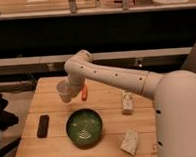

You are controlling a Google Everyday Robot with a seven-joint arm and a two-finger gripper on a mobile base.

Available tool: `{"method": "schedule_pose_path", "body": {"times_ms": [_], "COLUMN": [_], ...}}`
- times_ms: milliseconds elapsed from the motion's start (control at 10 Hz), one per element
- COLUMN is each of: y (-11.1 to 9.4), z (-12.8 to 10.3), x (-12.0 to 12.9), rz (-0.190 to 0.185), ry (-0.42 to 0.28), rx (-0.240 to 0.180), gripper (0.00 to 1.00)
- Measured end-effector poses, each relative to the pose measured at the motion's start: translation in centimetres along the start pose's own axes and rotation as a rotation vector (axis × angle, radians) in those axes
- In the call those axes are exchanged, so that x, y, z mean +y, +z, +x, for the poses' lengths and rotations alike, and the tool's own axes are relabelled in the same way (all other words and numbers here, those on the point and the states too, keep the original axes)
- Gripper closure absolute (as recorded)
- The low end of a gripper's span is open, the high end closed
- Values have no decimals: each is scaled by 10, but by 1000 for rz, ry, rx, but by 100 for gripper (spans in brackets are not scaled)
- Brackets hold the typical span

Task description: Place the ceramic cup in the ceramic bowl

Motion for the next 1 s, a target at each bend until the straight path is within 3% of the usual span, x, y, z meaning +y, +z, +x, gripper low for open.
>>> {"method": "schedule_pose_path", "body": {"times_ms": [1000], "y": [-15], "z": [-49], "x": [60], "rz": [-4], "ry": [63], "rx": [-12], "gripper": [98]}}
